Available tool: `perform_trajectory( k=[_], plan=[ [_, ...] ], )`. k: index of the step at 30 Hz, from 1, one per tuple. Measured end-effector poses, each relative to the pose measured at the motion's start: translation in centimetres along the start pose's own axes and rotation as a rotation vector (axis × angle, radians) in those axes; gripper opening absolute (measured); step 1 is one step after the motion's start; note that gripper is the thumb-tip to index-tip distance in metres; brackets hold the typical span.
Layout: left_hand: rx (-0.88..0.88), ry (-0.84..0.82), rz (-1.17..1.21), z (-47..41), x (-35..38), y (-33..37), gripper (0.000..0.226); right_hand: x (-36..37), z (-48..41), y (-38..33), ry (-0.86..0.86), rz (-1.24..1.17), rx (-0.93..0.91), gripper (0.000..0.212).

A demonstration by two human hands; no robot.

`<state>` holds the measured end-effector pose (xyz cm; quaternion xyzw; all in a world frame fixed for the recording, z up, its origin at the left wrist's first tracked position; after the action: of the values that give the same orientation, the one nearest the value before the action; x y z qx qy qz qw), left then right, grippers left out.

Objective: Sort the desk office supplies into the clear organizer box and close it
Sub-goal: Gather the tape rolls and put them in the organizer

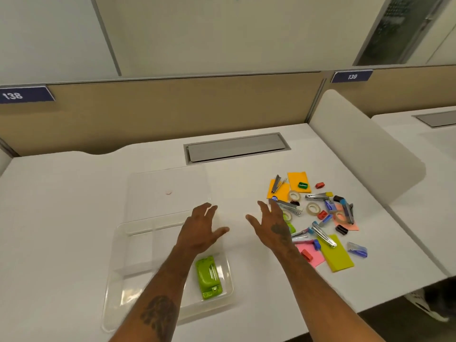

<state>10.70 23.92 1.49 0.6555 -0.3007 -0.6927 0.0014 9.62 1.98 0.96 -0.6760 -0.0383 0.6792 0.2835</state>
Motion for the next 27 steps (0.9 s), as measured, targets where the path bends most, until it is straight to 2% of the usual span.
perform_trajectory(
  k=[3,10,18,27],
  plan=[
    [0.054,-0.047,-0.004,-2.1,1.4,2.6,0.079,-1.6,-0.8,4.1,-0.001,-0.022,0.089,0.064],
    [0.111,-0.148,-0.002,-7.4,6.1,8.7,0.071,-4.9,-3.9,12.4,-0.033,0.008,0.173,0.058],
    [0.057,-0.26,-0.06,-12.6,11.1,14.1,0.07,-6.4,-9.2,17.8,-0.072,0.153,0.096,0.052],
    [-0.066,-0.31,-0.126,-15.2,14.5,15.9,0.074,-4.7,-13.0,19.0,-0.2,0.333,-0.091,0.057]
  ],
)
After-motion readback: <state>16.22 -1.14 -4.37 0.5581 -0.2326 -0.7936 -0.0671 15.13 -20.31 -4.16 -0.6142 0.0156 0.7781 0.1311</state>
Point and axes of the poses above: each hand's wrist, its own z-axis away from the middle knuckle, its own x-axis out of the palm, y = z × x, the point moved 8 cm from there along -z, towards the middle knuckle, and after that the axes turned 9 degrees about x, right-handed, at the moved point
